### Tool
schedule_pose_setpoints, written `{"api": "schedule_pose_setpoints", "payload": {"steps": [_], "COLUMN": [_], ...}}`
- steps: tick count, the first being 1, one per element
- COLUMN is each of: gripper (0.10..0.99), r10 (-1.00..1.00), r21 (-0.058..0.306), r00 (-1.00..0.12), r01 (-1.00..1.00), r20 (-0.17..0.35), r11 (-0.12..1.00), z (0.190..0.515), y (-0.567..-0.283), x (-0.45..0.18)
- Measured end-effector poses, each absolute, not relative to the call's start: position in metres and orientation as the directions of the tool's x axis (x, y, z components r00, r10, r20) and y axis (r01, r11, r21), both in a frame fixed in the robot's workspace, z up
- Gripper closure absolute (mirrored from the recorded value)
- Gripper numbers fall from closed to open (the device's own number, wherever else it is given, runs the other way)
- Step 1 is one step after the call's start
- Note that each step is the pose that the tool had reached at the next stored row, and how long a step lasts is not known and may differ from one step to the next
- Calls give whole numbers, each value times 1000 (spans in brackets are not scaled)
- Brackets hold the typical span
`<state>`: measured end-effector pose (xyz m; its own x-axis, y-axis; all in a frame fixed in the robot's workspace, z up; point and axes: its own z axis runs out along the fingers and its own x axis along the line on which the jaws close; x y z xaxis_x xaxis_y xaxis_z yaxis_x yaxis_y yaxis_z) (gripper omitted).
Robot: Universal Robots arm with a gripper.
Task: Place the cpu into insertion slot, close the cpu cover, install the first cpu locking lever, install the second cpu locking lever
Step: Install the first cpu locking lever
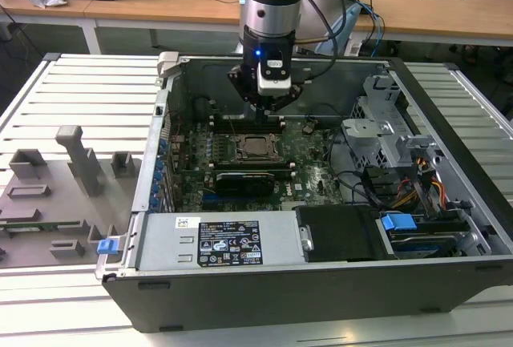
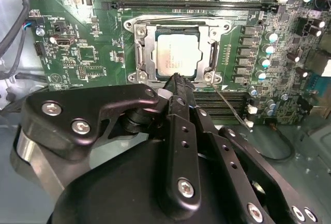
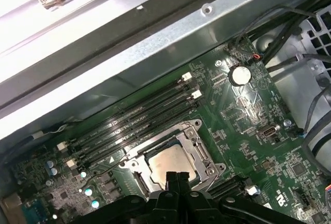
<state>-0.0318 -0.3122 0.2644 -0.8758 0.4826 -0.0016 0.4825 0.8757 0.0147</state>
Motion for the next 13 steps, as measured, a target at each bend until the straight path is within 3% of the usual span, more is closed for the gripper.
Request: {"api": "schedule_pose_setpoints", "payload": {"steps": [13], "gripper": [980], "r10": [399], "r21": [15], "r00": [-917], "r01": [399], "r20": [-2], "r11": [917], "z": [264], "y": [-312], "x": [-32]}}
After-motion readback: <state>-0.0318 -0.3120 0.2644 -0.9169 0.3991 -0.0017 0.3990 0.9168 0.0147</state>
